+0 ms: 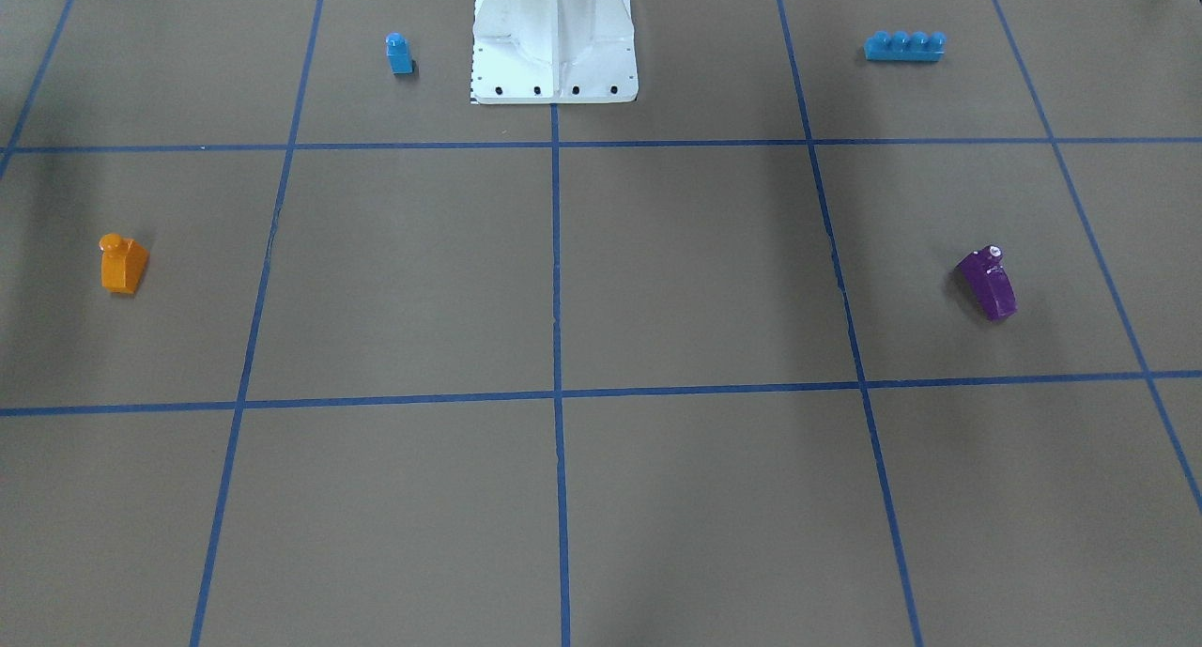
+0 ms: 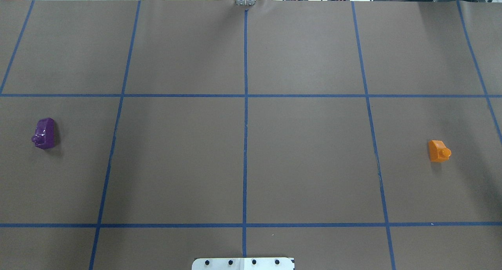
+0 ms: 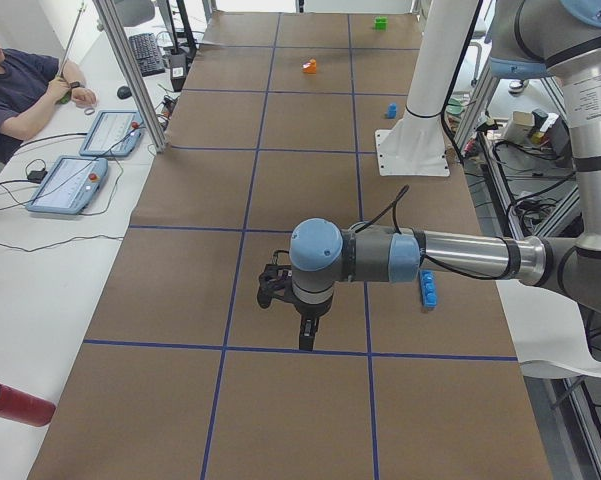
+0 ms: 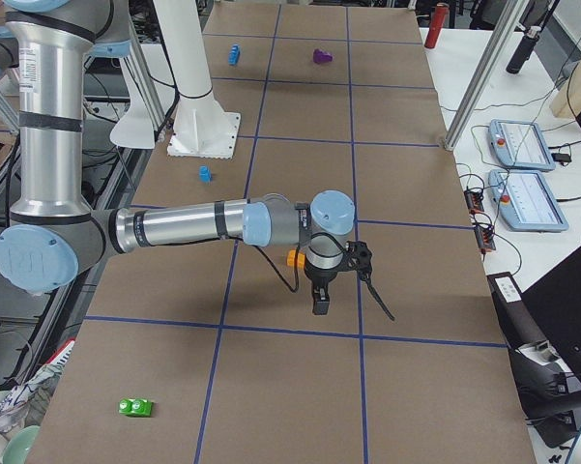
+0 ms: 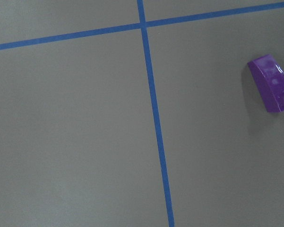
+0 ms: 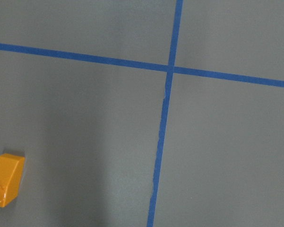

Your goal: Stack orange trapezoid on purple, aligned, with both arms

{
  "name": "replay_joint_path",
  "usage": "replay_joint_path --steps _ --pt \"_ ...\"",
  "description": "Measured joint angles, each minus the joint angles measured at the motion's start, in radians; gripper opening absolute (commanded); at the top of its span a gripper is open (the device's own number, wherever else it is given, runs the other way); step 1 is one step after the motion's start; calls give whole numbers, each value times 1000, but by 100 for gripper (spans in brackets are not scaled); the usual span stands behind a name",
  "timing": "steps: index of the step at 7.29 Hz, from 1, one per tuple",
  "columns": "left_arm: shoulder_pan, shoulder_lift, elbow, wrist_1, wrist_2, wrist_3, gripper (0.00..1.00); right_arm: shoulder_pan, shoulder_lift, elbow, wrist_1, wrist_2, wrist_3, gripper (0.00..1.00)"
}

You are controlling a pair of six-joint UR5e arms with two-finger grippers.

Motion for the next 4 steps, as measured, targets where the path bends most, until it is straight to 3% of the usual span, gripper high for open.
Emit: replay_joint_path --steps 4 --pt "0 -1 3 -71 1 2 100 -3 2 1 0 0 0 100"
